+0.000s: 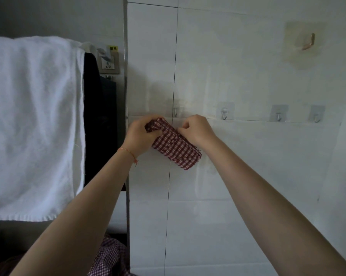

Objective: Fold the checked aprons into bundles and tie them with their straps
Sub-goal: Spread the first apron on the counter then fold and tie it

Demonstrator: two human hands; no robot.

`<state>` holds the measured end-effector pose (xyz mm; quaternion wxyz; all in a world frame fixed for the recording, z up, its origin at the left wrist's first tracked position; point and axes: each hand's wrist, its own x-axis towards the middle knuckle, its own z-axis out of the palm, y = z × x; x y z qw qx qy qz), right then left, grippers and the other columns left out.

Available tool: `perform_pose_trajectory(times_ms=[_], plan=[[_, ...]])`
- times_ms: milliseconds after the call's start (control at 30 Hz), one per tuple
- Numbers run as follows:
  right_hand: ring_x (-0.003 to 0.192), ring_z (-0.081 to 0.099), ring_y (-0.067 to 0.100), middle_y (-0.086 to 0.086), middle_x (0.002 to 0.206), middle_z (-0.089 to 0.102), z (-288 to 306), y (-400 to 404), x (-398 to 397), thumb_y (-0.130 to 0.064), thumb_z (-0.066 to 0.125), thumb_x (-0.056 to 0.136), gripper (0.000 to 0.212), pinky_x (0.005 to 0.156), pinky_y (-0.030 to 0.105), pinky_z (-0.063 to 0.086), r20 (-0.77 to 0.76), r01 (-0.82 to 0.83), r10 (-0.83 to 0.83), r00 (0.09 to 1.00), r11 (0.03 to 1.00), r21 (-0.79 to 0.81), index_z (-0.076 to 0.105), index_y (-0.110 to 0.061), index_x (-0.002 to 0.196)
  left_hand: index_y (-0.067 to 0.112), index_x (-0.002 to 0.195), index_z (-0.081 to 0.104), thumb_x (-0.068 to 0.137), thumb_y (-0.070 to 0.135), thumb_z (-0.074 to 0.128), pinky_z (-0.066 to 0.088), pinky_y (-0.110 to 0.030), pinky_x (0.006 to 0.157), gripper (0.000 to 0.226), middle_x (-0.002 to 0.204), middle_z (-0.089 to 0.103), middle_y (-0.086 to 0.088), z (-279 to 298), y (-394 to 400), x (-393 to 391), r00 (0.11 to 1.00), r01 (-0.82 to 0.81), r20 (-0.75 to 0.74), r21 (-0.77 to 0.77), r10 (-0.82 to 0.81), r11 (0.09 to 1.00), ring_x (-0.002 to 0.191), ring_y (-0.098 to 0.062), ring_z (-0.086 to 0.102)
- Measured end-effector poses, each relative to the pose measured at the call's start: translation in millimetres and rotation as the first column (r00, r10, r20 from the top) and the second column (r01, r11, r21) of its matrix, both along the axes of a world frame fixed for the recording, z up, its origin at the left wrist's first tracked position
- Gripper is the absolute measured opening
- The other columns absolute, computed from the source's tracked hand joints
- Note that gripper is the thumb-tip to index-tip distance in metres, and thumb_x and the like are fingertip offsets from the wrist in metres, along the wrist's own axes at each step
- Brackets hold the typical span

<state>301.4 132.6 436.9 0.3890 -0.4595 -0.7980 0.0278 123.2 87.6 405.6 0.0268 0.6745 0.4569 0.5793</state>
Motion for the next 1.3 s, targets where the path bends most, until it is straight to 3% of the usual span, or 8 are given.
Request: perform_pose_trajectory(times_ms=[133,333,467,667,767,933,1100,1300], plan=[[0.084,0.062,0.021,0.010,0.093,0.069,3.3,0.3,-4.4,-0.011,0.060,0.093,0.015,0.066,0.020,0.041,0.023,-0.044,0.043,0.999,0.997,0.057,0.071,-0.001,0.092,0.016,0.127,0.063,0.088,0.006,0.068,0.050,-0.023,0.090,0.040,0.112,0.060,0.008,4.0,3.3,-5.8,1.000,-0.018,0.019,0.038,0.017,0.999,0.108,-0.010,0.056],[0.081,0.054,0.007,-0.006,0.089,0.061,14.4,12.3,-11.3,-0.013,0.061,0.093,0.004,0.062,0.005,0.036,-0.214,-0.043,0.074,0.974,0.989,0.145,0.066,-0.014,0.093,0.015,0.129,0.061,0.090,0.010,0.068,0.050,-0.027,0.096,0.040,0.125,0.062,-0.001,24.6,16.0,-6.6,0.997,-0.023,0.075,0.074,0.017,0.997,0.116,-0.015,0.056],[0.088,0.057,0.008,-0.006,0.093,0.063,19.8,22.6,-15.2,-0.018,0.061,0.095,0.011,0.078,0.017,0.040,-0.287,-0.051,0.077,0.955,0.994,0.098,0.070,-0.012,0.097,0.015,0.129,0.060,0.091,0.011,0.067,0.049,-0.033,0.101,0.039,0.127,0.061,-0.002,29.9,22.4,-6.0,0.995,-0.037,0.095,0.068,0.030,0.997,0.118,-0.016,0.055],[0.087,0.062,0.011,0.000,0.096,0.071,20.4,28.1,-17.4,-0.015,0.066,0.091,0.010,0.073,0.012,0.044,-0.359,-0.110,0.145,0.922,0.987,0.118,0.074,-0.010,0.096,0.015,0.128,0.061,0.090,0.010,0.066,0.049,-0.031,0.099,0.038,0.124,0.062,0.001,28.5,26.4,-10.3,0.992,-0.028,0.125,0.079,0.018,0.996,0.115,-0.013,0.056],[0.086,0.063,0.009,-0.002,0.095,0.071,21.0,28.7,-17.9,-0.015,0.068,0.090,0.009,0.072,0.009,0.044,-0.362,-0.117,0.155,0.919,0.985,0.125,0.075,-0.012,0.095,0.015,0.128,0.061,0.090,0.010,0.067,0.049,-0.026,0.097,0.039,0.124,0.061,0.002,26.3,27.6,-11.7,0.990,-0.026,0.140,0.082,0.014,0.996,0.115,-0.012,0.055],[0.089,0.061,0.009,-0.004,0.096,0.069,21.8,27.6,-21.4,-0.016,0.061,0.094,0.015,0.080,0.020,0.043,-0.349,-0.073,0.082,0.934,0.997,0.040,0.074,-0.011,0.099,0.016,0.129,0.060,0.091,0.012,0.065,0.047,-0.018,0.089,0.039,0.128,0.061,-0.001,23.2,32.2,-11.2,0.985,-0.036,0.171,0.049,0.027,0.998,0.115,-0.012,0.055],[0.095,0.059,0.008,0.001,0.112,0.070,27.1,29.0,-22.8,-0.014,0.058,0.095,0.018,0.080,0.018,0.039,-0.308,-0.047,0.038,0.950,0.999,-0.020,0.075,-0.009,0.101,0.015,0.129,0.061,0.091,0.012,0.065,0.051,-0.035,0.100,0.038,0.129,0.062,-0.003,20.8,36.5,-11.8,0.983,-0.034,0.184,0.018,0.030,0.999,0.118,-0.017,0.057],[0.086,0.058,0.011,-0.006,0.091,0.061,12.9,33.3,-25.0,-0.007,0.057,0.094,0.012,0.063,0.010,0.037,-0.254,0.038,-0.003,0.967,0.990,0.133,0.067,-0.012,0.098,0.020,0.126,0.060,0.089,0.014,0.068,0.052,-0.040,0.100,0.038,0.126,0.061,0.001,14.7,39.5,-8.5,0.975,-0.053,0.217,-0.006,0.053,0.999,0.117,-0.017,0.057]])
